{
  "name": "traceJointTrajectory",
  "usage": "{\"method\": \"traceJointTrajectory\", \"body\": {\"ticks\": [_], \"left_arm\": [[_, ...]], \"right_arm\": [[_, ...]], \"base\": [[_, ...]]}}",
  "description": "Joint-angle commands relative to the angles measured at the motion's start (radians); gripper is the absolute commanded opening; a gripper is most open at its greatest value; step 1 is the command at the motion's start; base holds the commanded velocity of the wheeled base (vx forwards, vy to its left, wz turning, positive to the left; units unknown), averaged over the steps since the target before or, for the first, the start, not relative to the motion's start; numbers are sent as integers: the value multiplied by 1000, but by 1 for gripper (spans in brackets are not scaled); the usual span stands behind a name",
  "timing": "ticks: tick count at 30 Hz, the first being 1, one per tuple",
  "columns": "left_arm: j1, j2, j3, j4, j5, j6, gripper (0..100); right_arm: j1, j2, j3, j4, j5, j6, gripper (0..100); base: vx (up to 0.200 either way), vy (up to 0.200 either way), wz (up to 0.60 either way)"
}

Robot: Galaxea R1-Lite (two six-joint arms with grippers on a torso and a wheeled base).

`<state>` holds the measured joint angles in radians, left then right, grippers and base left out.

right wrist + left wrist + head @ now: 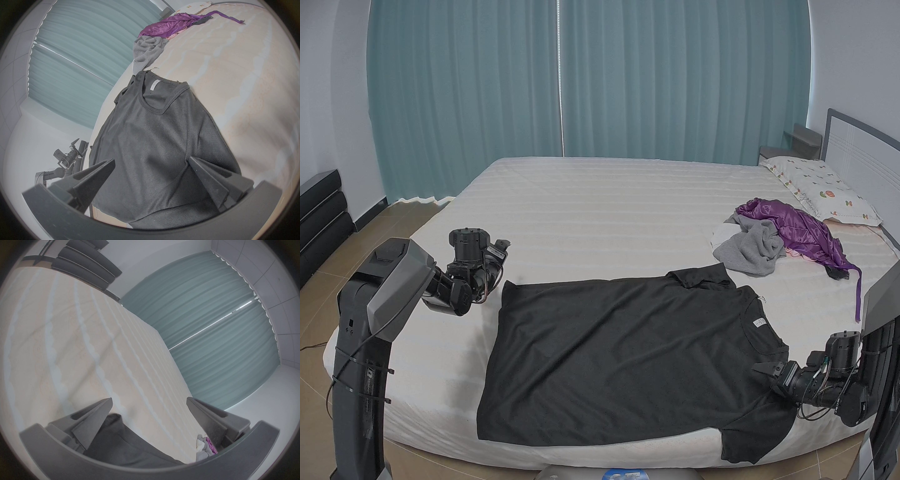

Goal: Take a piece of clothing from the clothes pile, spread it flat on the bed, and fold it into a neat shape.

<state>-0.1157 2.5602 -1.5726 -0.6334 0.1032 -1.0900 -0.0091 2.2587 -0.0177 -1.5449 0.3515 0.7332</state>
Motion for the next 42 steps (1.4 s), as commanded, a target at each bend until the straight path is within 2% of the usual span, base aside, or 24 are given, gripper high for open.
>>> {"method": "traceJointTrajectory", "body": {"ticks": [1, 10, 14, 19, 24, 27, 28, 34, 42], "left_arm": [[5, 11, 9, 4, -19, 1, 100], [2, 15, 36, 21, -129, 30, 100], [-1, 38, 34, 20, -123, 90, 100], [-4, 48, 32, 20, -122, 108, 100], [-5, 71, 20, 12, -73, 140, 100], [-12, 74, 22, 12, -73, 147, 100], [-13, 75, 22, 14, -73, 148, 0], [-12, 75, 17, 9, -66, 153, 0], [-1, 75, -78, 15, 13, 157, 0]], "right_arm": [[1, 16, 18, 0, -5, 0, 100], [1, 16, 18, 2, -3, 0, 100], [1, 15, 18, 2, -5, 2, 100], [3, 16, 18, 2, -3, 2, 100], [3, 16, 18, 2, -3, 2, 100], [5, 16, 18, 3, -3, 2, 100], [5, 16, 18, 2, -3, 2, 100], [18, 13, 18, -12, -3, -1, 100], [29, -13, -44, -24, -23, -5, 100]], "base": [[0, 0, 0], [0, 0, 0], [0, 0, 0], [0, 0, 0], [0, 0, 0], [0, 0, 0], [0, 0, 0], [0, 0, 0], [0, 0, 0]]}}
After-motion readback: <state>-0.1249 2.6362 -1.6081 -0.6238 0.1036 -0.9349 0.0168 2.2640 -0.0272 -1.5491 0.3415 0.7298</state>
